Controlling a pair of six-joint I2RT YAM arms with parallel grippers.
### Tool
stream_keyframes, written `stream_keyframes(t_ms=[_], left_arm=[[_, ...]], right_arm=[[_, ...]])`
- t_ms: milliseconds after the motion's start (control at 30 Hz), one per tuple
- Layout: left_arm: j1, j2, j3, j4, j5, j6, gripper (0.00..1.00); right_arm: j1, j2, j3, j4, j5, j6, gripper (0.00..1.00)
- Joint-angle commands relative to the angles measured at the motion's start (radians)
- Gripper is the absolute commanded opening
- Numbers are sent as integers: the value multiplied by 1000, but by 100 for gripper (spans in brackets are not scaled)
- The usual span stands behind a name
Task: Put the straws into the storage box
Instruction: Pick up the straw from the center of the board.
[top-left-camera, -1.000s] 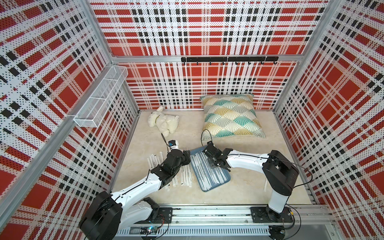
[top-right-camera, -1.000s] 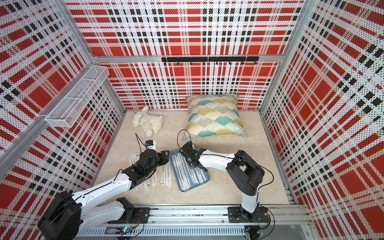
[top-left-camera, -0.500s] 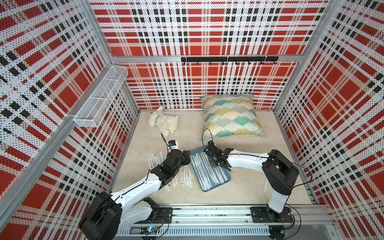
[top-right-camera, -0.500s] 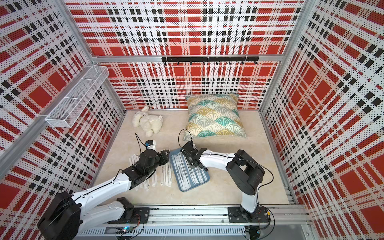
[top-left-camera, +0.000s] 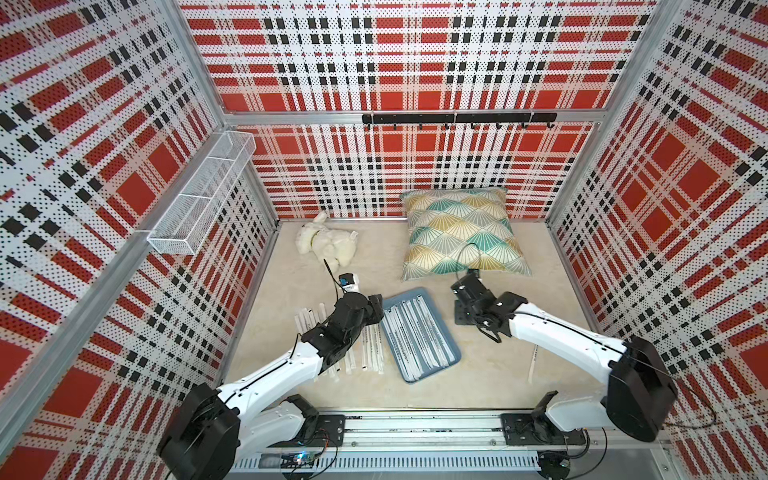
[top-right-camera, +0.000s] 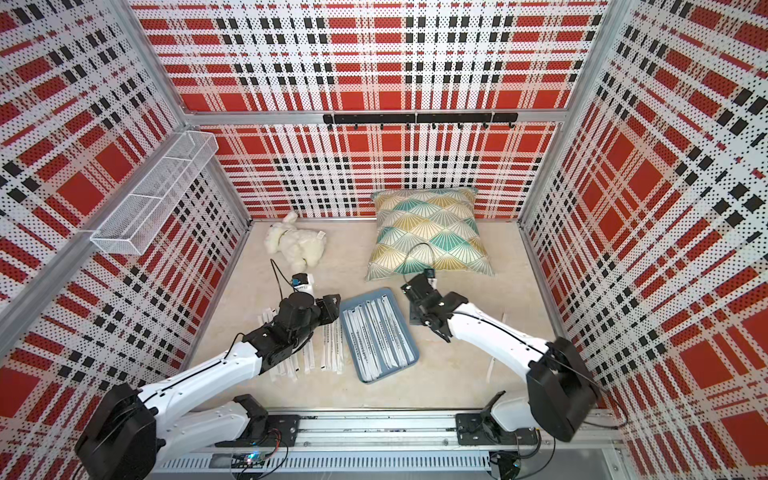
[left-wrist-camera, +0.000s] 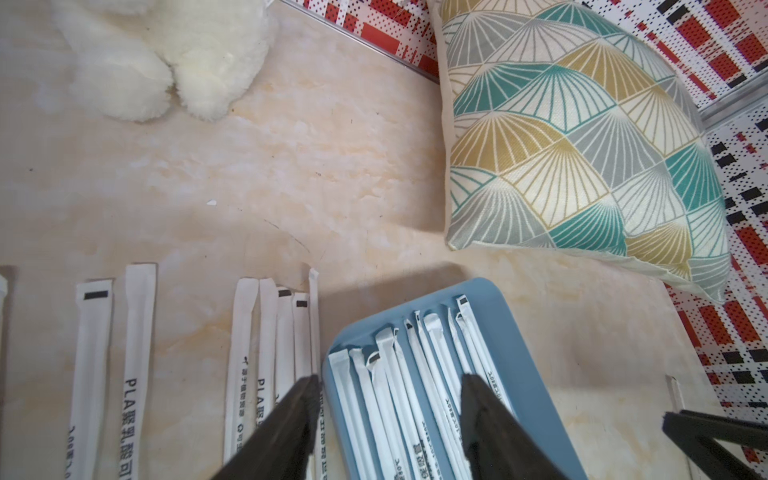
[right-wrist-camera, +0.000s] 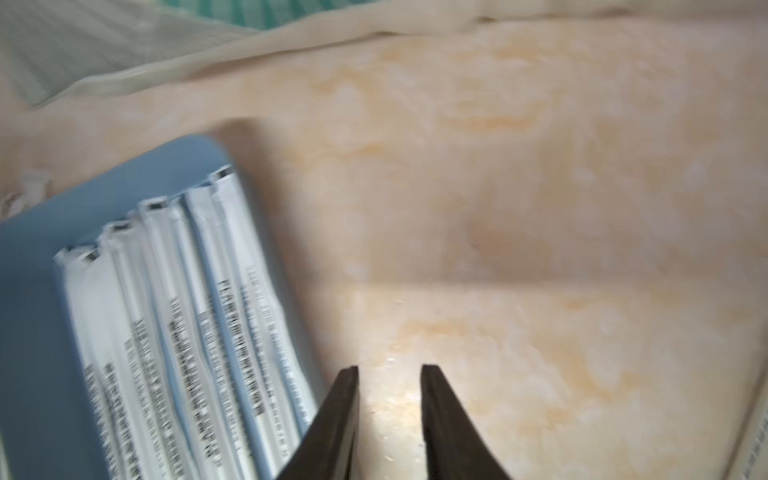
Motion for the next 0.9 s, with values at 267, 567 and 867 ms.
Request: stream_keyframes(t_ms=[267,567,867], left_arm=[[0,98,26,113,78,67,60],[66,125,4,161,164,85,60],[115,84,-18,136,180,84,59]], right_arm=[[-515,-75,-150,-108,-34,71,70],[-654,67,-179,20,-85,53,79],[-627,76,-290,120,-192,86,56]])
